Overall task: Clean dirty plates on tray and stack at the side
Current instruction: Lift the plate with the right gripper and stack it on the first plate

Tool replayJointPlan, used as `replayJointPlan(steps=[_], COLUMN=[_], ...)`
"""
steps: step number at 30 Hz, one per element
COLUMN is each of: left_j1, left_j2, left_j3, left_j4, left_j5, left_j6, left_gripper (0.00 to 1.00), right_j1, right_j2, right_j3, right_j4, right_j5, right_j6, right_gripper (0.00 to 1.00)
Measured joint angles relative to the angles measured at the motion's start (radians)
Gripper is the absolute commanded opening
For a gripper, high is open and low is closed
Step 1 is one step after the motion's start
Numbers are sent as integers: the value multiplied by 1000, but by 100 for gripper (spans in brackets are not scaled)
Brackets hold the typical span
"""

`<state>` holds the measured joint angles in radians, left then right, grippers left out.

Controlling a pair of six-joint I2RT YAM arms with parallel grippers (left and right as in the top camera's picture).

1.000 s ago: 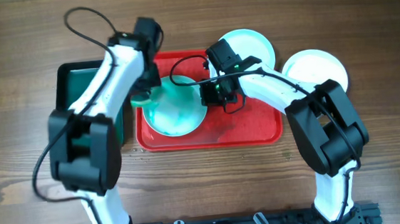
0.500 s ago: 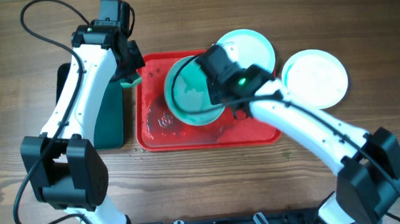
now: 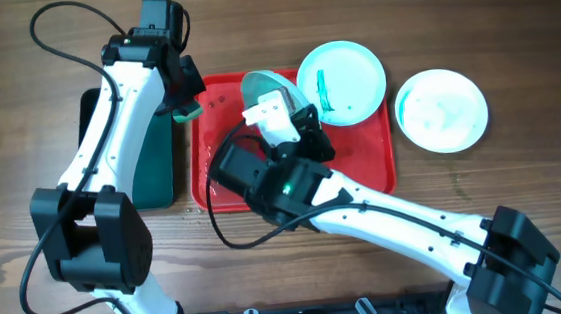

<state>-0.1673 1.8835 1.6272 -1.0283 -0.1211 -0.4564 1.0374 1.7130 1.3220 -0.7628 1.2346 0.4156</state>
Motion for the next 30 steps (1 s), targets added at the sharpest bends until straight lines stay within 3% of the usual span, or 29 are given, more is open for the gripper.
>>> replayJointPlan(steps=[7,18,25,30], left_j1=[0,0,0,0], left_j2=[0,0,0,0], left_j3=[0,0,0,0], left_j4=[0,0,0,-2], left_j5=[16,19,23,23], left_j6=[-6,-6,-6,-6], left_gripper=[4,4,4,4], right_j1=[47,53,27,-146], right_j2=[0,0,0,-1], right_j3=[0,0,0,0], right_j4=[42,59,-71,-133], right_j5=[208,213,-216,-595], right_j6=[-64,-97,-63,23], right_gripper=[4,4,4,4])
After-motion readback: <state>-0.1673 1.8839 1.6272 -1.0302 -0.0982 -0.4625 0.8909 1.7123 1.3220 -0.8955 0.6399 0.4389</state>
